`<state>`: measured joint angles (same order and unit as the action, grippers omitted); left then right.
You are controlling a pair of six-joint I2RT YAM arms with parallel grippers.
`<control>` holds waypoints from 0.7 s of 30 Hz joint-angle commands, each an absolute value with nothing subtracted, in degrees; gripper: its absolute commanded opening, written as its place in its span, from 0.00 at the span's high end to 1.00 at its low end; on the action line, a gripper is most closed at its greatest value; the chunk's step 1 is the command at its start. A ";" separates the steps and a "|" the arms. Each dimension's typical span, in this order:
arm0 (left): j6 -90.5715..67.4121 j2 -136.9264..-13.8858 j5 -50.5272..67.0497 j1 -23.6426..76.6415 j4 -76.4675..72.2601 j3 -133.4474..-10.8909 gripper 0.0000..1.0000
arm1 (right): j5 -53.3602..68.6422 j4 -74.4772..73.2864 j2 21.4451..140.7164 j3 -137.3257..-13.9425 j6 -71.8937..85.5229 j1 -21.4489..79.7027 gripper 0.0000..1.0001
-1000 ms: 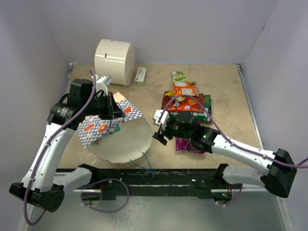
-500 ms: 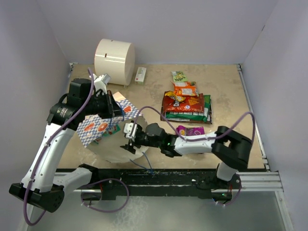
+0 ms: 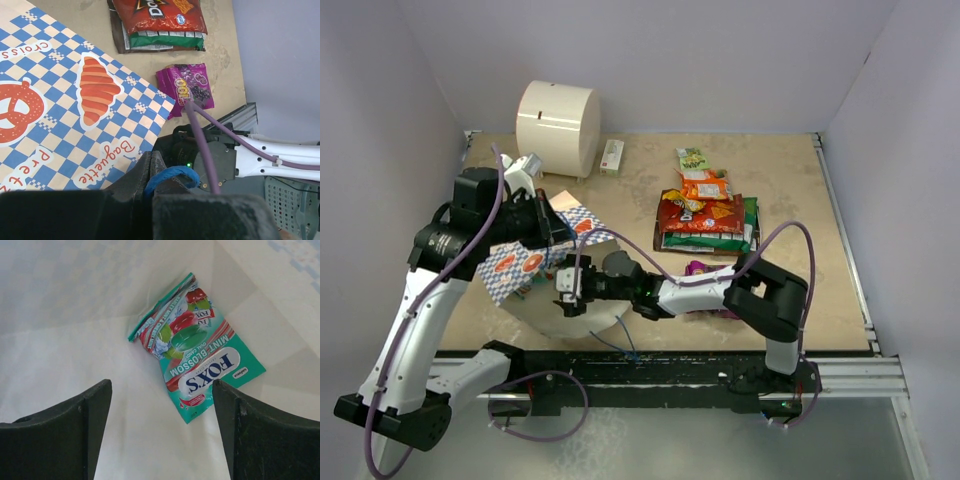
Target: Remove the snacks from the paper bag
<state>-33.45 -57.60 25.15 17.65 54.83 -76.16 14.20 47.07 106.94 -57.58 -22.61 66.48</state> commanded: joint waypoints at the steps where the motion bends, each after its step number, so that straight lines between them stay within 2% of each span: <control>1: -33.06 -55.57 27.25 17.71 50.86 -78.02 1.00 | 18.24 46.57 108.24 -59.96 -36.99 66.65 0.16; 10: -29.14 -53.04 29.47 17.75 50.39 -76.00 1.00 | 19.07 41.96 115.01 -66.03 -50.50 66.36 0.13; 21: -29.91 -55.10 34.31 17.74 47.58 -75.35 1.00 | 7.76 41.83 126.42 -77.25 -53.99 67.67 0.11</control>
